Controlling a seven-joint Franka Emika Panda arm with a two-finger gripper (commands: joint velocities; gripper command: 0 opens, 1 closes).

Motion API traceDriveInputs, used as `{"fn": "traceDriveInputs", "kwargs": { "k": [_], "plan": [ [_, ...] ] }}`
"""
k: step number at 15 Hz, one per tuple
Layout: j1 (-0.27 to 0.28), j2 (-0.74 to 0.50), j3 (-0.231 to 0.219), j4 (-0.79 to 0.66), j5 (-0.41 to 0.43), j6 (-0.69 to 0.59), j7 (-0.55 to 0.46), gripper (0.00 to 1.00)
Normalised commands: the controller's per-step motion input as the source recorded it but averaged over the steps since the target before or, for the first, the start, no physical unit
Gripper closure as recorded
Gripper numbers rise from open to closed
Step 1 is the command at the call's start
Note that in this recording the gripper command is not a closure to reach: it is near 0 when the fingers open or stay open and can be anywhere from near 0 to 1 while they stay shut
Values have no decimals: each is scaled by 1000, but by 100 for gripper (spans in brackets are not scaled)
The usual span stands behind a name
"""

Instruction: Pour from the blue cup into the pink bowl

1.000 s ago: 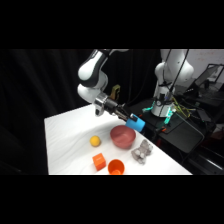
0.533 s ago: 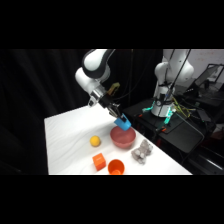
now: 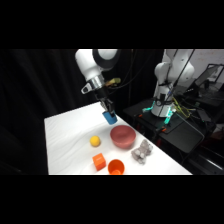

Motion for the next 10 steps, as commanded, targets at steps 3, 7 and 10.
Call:
{"fn": "traceDriveInputs", "kwargs": {
  "k": [3,7,10],
  "plan": [
    [37,11,-71,-39,-382,611,458,9],
    [25,97,-104,-21,-347,588,552,9],
    [20,207,-111,30,-255,434,521,9]
  ]
}}
